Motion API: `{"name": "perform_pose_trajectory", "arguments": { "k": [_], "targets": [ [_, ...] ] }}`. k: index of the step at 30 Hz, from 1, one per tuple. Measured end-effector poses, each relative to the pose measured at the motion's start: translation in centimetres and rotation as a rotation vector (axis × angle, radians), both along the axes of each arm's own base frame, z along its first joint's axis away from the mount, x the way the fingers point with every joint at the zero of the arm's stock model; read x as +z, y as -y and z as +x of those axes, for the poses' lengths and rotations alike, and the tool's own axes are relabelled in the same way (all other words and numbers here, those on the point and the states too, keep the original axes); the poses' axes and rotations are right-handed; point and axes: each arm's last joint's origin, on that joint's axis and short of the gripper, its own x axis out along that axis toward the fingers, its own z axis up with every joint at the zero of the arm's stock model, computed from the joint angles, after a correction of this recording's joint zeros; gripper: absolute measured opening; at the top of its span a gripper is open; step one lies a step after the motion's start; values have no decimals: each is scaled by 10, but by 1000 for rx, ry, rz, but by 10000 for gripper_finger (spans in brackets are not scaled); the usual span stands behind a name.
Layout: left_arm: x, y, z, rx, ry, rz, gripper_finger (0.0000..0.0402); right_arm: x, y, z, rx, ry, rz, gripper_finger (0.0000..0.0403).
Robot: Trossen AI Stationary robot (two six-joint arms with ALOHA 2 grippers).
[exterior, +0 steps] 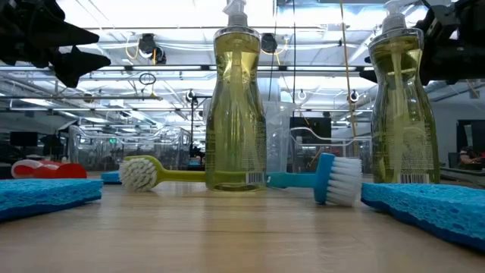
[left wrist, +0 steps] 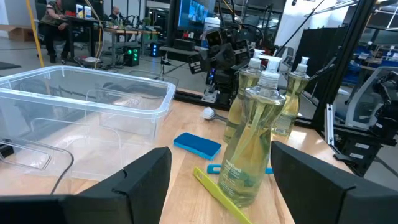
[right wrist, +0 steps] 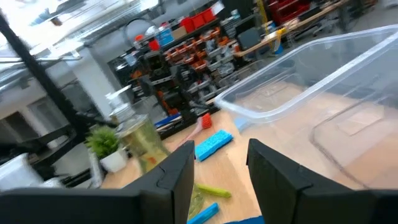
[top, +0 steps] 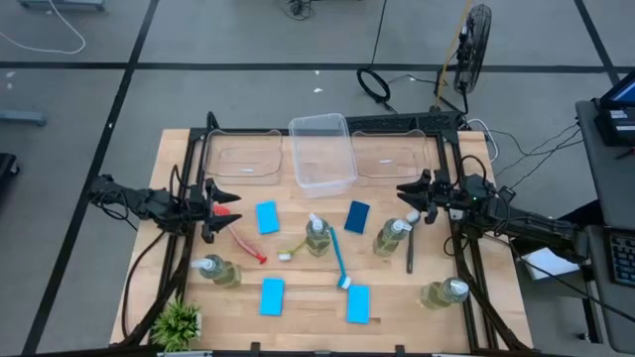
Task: Pick & Place Kitchen Sink Supplies
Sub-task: Put the green soap dispenser into the transparent white bin
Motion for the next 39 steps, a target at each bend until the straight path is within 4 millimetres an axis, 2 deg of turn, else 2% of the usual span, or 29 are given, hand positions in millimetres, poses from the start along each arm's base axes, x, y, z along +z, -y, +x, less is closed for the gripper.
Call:
{"name": "perform_pose_trajectory", "arguments": {
  "k": [19, 33, 39],
  "targets": [
    [0, 0, 0, 0, 0, 0, 274, 1, 1, 0, -20, 13, -3, 137],
    [6, 0, 0, 13, 60, -23, 274, 34, -2, -7, -20, 344, -141, 137],
    [8, 0, 0, 14, 77, -29, 274, 41, -7, -10, 106, 413, -178, 137]
  ]
}}
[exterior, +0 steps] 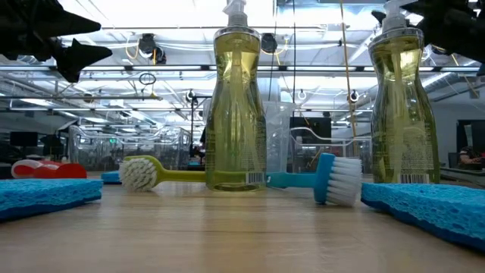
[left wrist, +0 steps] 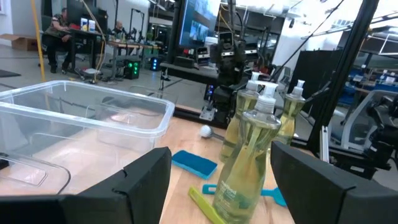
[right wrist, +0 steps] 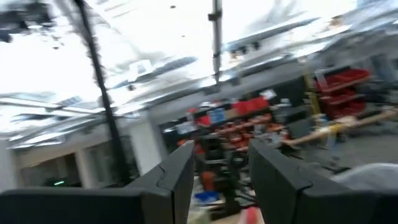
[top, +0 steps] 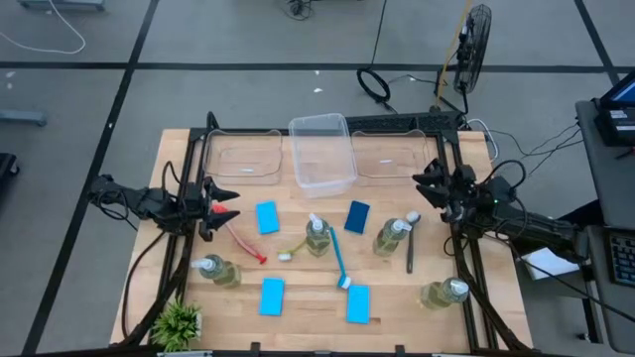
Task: Pick & Place Kitchen Sink Supplies
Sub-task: Put the green soap dispenser into the transparent white bin
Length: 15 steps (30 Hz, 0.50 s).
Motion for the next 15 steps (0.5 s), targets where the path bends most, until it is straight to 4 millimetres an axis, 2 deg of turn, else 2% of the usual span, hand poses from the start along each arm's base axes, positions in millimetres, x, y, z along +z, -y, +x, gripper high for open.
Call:
{"name": "perform_pose_trajectory", "arguments": {
  "k": [8, 15],
  "targets": [
    [0, 0, 0, 1, 0, 0, 273, 0, -2, 0, 77, -12, 14, 144],
    [0, 0, 0, 0, 5, -45, 274, 3, -2, -1, 73, 23, -10, 192]
  ]
}}
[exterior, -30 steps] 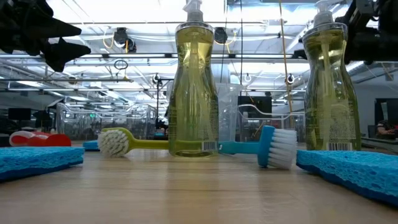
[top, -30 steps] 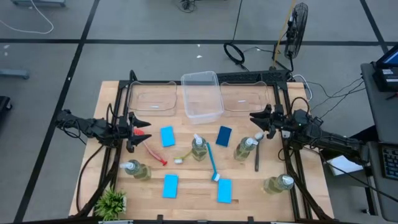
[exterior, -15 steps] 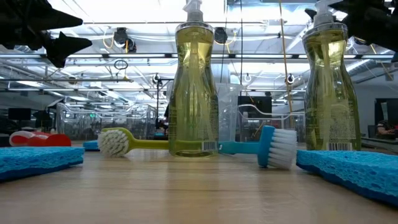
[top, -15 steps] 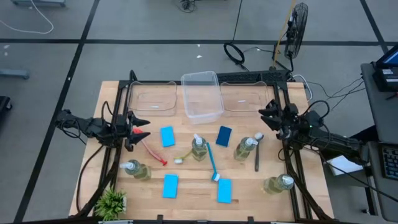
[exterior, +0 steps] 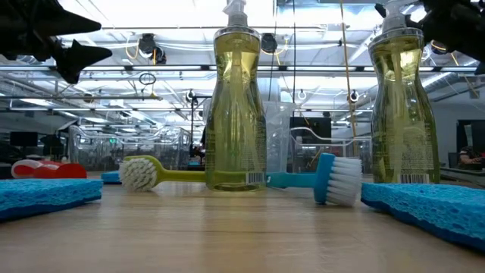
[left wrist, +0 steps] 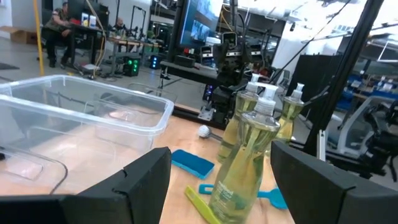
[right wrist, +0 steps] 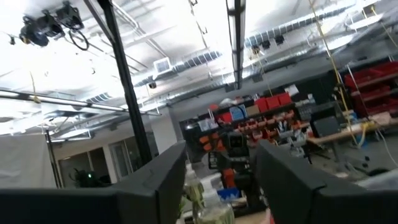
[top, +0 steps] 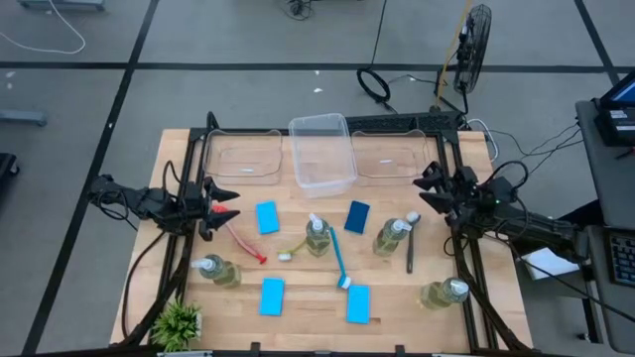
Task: Pick & Place Kitchen Sink Supplies
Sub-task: Put the green soap dispenser into the transparent white bin
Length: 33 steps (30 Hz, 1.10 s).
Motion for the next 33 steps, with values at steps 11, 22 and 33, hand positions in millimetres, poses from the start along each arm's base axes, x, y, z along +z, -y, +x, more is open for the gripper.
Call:
{"name": "perform_pose_trajectory", "arguments": {
  "k": [11, 22, 33],
  "targets": [
    [0, 0, 0, -3, 6, -42, 274, 7, 0, -4, -87, 95, -67, 289],
    [0, 0, 0, -3, 7, -53, 274, 7, 0, -4, -106, 96, -98, 289],
    [0, 0, 0, -3, 9, -64, 274, 52, 1, 3, -95, -258, -134, 287]
  ]
}}
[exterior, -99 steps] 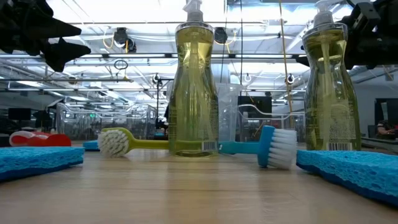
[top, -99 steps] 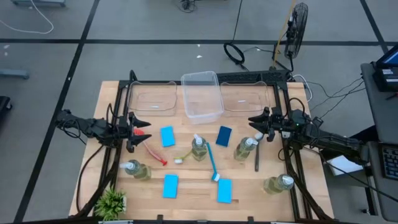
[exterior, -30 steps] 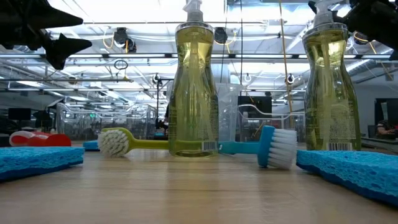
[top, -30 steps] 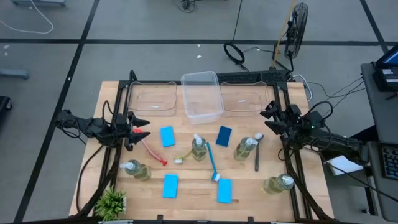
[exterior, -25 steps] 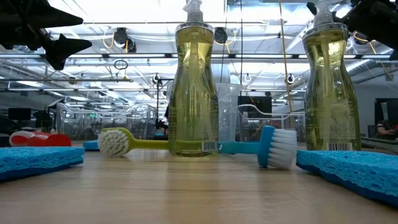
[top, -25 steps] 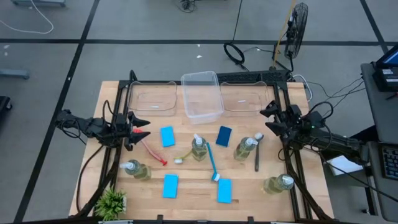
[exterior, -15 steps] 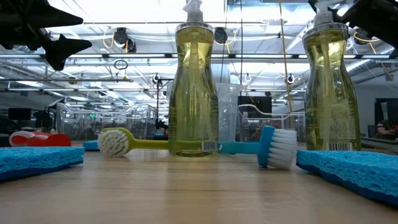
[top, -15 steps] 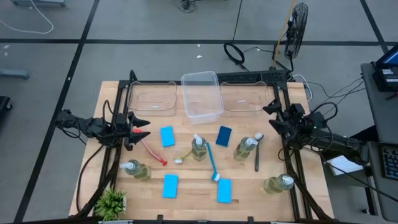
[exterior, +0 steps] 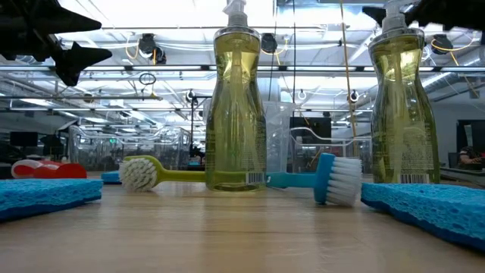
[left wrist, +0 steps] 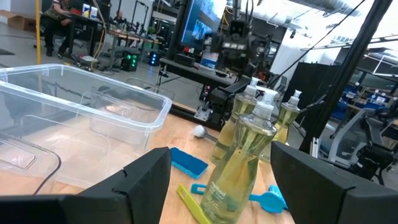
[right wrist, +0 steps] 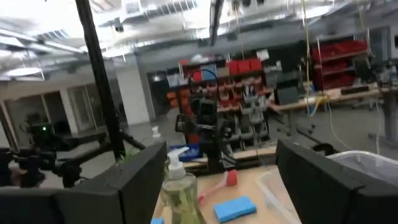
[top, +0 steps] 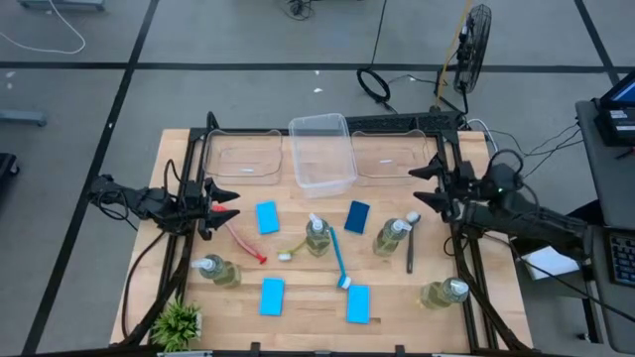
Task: Pick & Place Kitchen Sink Supplies
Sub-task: Put the green soap dispenser into the transparent white bin
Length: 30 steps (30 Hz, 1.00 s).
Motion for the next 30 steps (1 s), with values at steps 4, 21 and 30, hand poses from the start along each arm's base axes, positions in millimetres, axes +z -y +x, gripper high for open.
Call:
{"name": "perform_pose_trajectory", "arguments": {
  "k": [4, 21, 30],
  "targets": [
    [0, 0, 0, 0, 0, 0, 274, 28, -4, -2, 116, -67, 4, 288],
    [0, 0, 0, 2, -1, 7, 274, 5, -17, -4, 302, -540, 232, 288],
    [0, 0, 0, 3, -1, 6, 274, -8, -17, -2, 200, -627, 137, 288]
  ]
}}
